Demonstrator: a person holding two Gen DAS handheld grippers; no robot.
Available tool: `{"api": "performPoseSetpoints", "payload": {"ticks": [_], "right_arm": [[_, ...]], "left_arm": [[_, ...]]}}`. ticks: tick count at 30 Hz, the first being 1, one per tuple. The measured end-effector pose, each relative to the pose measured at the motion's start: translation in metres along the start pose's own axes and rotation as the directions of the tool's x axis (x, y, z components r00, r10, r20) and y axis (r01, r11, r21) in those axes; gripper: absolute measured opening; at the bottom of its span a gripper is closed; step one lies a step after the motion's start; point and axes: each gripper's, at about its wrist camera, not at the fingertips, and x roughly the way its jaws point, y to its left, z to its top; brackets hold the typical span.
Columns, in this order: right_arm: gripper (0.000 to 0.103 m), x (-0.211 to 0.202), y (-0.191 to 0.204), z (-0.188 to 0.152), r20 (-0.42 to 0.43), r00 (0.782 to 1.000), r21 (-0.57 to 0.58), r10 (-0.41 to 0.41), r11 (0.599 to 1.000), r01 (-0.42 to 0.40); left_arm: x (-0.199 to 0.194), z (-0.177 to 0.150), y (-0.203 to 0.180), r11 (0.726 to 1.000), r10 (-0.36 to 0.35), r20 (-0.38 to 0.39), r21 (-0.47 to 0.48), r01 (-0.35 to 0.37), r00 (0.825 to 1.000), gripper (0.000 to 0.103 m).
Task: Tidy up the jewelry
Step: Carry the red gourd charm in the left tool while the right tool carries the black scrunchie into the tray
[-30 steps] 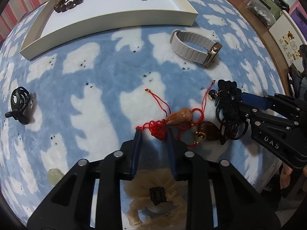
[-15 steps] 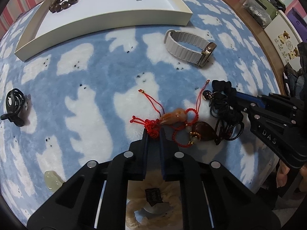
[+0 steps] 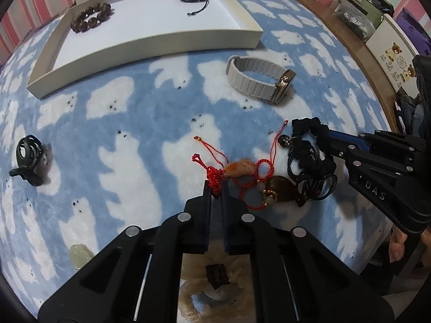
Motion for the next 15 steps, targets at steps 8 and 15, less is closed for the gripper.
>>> {"api": "performPoseSetpoints", "payload": {"ticks": [8,15], "right_arm": [[0.008,-0.008,0.003,0.001,0.026,1.000,0.004,-0.010,1.000,0.010],[0.007,-0.025,0.013,0.008,0.076,0.997,-0.001,-0.021,1.000,0.021]], "left_arm": [[-0.014,0.001,0.005,1.000,0.009,0.036,-0.005,-0.009,0.999,0.004],[-0.027,0.002,0.015,0.999,0.031,0.062,-0.017,-0.030,0.998,0.004]]}}
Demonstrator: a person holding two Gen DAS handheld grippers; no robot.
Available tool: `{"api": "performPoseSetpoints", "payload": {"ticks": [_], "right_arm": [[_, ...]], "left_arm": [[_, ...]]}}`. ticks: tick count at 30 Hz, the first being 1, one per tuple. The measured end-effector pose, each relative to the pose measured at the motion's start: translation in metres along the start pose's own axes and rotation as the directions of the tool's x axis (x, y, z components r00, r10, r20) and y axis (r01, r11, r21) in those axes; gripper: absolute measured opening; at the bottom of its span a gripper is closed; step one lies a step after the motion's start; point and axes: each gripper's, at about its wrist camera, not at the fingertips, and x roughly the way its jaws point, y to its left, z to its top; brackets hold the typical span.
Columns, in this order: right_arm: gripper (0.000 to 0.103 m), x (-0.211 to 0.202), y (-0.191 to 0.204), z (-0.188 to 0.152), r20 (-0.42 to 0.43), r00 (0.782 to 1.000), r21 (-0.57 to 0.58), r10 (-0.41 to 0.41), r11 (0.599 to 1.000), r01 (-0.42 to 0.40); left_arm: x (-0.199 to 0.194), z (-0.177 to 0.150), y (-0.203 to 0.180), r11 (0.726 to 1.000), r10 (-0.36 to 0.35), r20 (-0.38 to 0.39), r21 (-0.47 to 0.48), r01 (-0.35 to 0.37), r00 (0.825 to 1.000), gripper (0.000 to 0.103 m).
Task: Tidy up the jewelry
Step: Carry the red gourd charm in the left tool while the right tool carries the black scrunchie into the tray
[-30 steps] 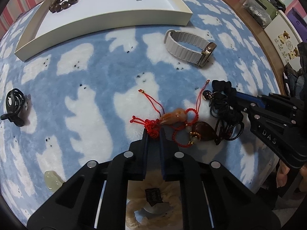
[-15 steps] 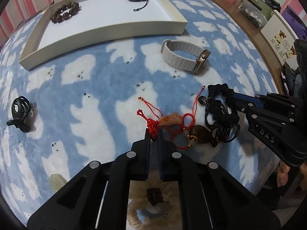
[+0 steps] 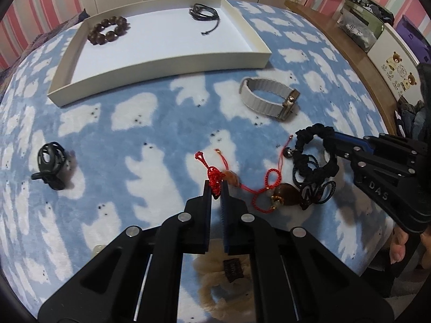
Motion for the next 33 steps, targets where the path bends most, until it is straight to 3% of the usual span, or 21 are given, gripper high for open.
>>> {"api": "performPoseSetpoints", "payload": {"ticks": [11,22,25,33], "right_arm": [[0.007,-0.026,0.022,0.037,0.125,0.992,-0.020,-0.007,1.000,0.010],[0.007,-0.027,0.037,0.127,0.263,0.964,-0.004,0.028,1.000,-0.028],[0.007,-0.012,0.041,0.158,0.269,0.962,0.006,0.037,0.999,-0.040],[0.007,0.055,0.056,0.232,0.218,0.974,0.050,0.061,0.996,-0.074]], "left_arm": [[-0.027,0.023,0.024,1.000,0.018,0.070,-0.019,-0.017,0.997,0.004],[-0.050,0.104,0.067,0.998,0.048,0.168,-0.059,-0.039,0.985,0.004],[-0.038,0.137,0.085,0.997,0.021,0.140,-0.070,-0.012,0.990,0.004],[0.033,0.224,0.124,0.997,0.036,0.082,-0.074,-0.030,0.996,0.004]]}}
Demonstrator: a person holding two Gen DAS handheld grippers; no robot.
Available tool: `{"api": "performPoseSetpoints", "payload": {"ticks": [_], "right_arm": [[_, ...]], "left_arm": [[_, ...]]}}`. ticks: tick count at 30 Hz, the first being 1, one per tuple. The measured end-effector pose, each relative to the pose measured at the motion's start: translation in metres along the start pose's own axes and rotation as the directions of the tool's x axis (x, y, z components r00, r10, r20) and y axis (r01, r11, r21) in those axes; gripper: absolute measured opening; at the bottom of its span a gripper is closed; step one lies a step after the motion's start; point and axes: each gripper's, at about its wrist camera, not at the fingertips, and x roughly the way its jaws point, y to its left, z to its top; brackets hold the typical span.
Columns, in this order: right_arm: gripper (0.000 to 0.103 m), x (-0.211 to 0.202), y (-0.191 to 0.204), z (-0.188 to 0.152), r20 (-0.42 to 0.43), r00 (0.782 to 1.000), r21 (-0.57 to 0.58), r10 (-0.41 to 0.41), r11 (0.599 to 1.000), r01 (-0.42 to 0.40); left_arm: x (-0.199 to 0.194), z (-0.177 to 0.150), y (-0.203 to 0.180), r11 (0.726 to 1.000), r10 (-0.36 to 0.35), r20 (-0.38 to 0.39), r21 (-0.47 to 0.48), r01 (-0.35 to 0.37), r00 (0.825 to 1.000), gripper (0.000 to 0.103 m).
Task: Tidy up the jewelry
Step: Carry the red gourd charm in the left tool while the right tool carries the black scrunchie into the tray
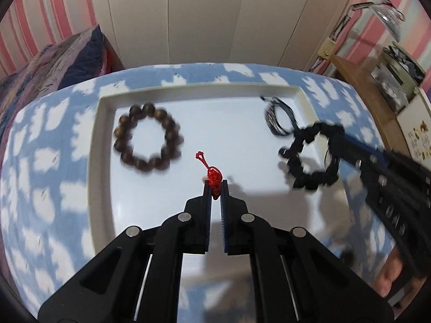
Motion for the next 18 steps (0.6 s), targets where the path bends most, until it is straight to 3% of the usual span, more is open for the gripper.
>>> {"api": "performPoseSetpoints", "payload": {"ticks": [4,8,18], "right_arm": [[0.007,0.038,-0.005,0.017,-0.040,0.999,0.031,0.015,0.999,-0.014],[0.007,0.066,-0.008,0.032,-0.056,0.998,0.030,-0.016,0.999,0.017],[0.011,0.105,-0.011,0.043,-0.109,0.993,-0.011,-0.050,0.999,0.049]], "left_arm": [[0.027,0.031,0.001,1.000,-0.007,0.004,0.011,0.007,1.000,0.004],[0.047,0.051,-0.002,0.999,0.046,0.012,0.029,-0.046,0.999,0.004],[0.078,0.059,0.018,0.994,0.105,-0.039,0.010,-0.105,0.994,0.005]]}}
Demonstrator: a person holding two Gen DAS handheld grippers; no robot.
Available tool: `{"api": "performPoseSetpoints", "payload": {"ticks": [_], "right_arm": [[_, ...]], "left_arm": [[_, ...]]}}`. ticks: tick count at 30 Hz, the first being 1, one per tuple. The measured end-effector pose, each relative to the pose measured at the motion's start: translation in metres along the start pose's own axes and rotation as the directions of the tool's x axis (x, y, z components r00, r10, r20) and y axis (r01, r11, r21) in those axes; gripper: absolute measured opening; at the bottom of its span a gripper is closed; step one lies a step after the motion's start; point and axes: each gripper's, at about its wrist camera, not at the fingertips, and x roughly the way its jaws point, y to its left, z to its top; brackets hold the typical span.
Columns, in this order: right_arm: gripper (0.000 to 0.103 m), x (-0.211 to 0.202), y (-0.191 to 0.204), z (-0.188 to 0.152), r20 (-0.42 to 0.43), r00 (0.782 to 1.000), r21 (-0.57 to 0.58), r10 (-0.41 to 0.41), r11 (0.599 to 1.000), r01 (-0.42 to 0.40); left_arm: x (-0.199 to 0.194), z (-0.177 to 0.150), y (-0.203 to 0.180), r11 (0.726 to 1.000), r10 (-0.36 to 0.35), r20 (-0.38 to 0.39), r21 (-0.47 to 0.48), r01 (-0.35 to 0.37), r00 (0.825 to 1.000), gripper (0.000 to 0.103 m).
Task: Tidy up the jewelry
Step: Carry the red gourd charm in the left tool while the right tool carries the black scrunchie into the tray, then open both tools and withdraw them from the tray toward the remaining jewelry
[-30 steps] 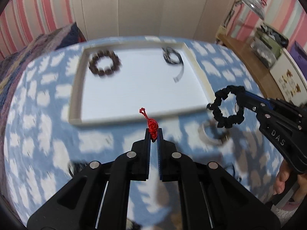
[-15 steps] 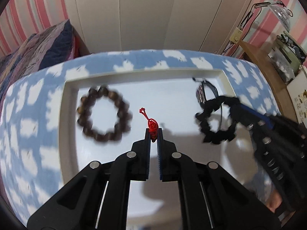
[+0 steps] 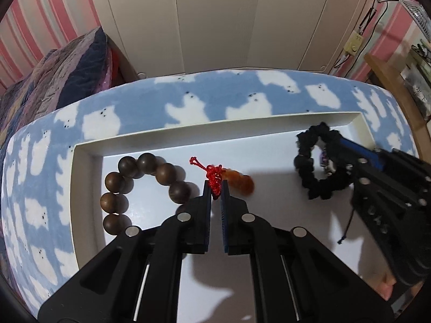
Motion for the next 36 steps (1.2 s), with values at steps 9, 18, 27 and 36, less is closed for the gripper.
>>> {"api": "performPoseSetpoints", "payload": {"ticks": [9,18,27,36], "right_arm": [[0.048,-0.021,-0.015,0.001,0.055,0.998,0.022,0.027,0.999,-0.029],[0.062,-0.083,-0.046,-0.011,0.131,0.991,0.079,0.024,0.996,-0.035],[0.076,-0.140,-0.051,-0.066,0.123,0.992,0.089,0.023,0.995,-0.034],[0.077,-0.175,-0.055,-0.137,0.111,0.994,0.107,0.007,0.994,-0.019]], "left_arm": [[-0.023,-0.011,0.002,1.000,-0.010,0.049,0.002,0.010,0.999,0.041],[-0.088,-0.027,0.007,0.999,-0.052,0.144,-0.005,0.054,0.988,0.084],[-0.153,-0.083,0.034,0.997,-0.057,0.194,-0.035,0.065,0.979,0.096],[-0.190,-0.161,0.061,0.998,-0.016,0.211,-0.059,0.029,0.977,0.100]]}}
